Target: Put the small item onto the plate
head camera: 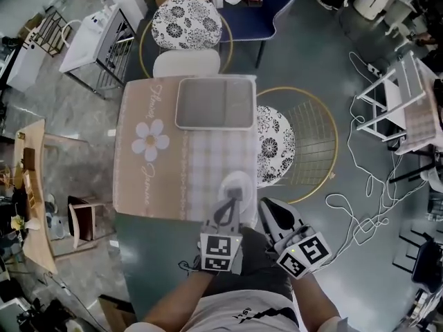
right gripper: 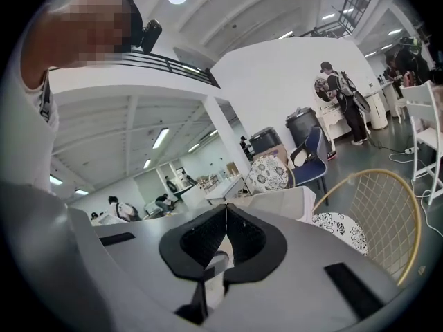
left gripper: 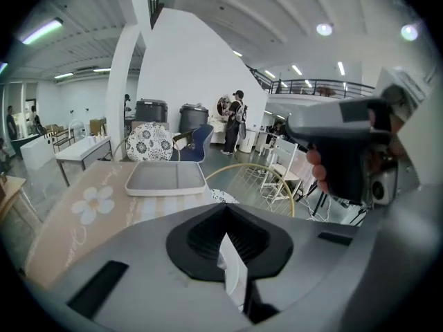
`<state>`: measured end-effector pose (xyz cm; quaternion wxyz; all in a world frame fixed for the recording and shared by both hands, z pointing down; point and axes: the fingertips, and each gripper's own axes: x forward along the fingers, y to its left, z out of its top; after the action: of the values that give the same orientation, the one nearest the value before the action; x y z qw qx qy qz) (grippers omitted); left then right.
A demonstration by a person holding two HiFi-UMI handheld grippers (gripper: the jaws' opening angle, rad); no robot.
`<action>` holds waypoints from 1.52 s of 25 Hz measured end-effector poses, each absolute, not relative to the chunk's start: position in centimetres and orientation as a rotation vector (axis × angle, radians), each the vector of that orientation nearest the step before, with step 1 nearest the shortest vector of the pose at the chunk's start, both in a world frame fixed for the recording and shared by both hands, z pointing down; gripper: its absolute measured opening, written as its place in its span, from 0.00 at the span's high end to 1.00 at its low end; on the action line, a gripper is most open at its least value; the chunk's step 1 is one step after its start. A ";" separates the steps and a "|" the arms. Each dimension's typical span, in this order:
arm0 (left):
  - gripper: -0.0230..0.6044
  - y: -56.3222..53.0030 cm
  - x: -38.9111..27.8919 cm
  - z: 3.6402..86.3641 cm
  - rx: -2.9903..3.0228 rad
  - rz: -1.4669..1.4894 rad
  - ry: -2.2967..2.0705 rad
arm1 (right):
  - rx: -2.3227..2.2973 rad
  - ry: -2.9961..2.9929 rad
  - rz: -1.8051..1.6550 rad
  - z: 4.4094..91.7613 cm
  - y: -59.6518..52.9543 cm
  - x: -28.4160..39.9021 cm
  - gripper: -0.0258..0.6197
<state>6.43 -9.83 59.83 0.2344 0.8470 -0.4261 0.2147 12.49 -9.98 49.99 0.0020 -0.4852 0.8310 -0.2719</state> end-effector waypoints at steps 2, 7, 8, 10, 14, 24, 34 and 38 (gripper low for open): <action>0.96 -9.7 6.3 57.3 2.342 0.545 -1.171 | -1.518 2.620 -0.833 48.7 -9.8 12.3 0.94; 0.96 -9.5 6.1 50.9 2.392 0.414 -1.183 | -1.506 2.645 -0.782 46.2 -9.7 11.8 0.94; 0.96 -9.4 6.0 50.1 2.393 0.396 -1.187 | -1.504 2.646 -0.777 45.8 -9.8 11.7 0.94; 0.96 -9.2 5.8 48.8 2.395 0.366 -1.199 | -1.493 2.650 -0.767 44.9 -9.8 11.7 0.94; 0.96 -8.7 6.0 45.8 2.435 0.301 -1.202 | -1.491 2.654 -0.733 42.8 -9.9 11.9 0.94; 0.96 -9.6 3.5 38.7 2.489 0.136 -1.294 | -1.468 2.701 -0.580 37.4 -10.5 9.9 0.94; 0.96 -8.3 3.1 35.8 2.540 0.060 -1.303 | -1.467 2.700 -0.541 35.9 -9.0 9.1 0.94; 0.96 -7.7 2.6 35.9 2.537 0.051 -1.306 | -1.456 2.714 -0.531 35.8 -8.4 8.5 0.94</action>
<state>2.63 -7.67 35.85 0.1432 0.8799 -0.4528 0.0176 8.46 -8.43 35.81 0.0080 -0.4658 0.8684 -0.1700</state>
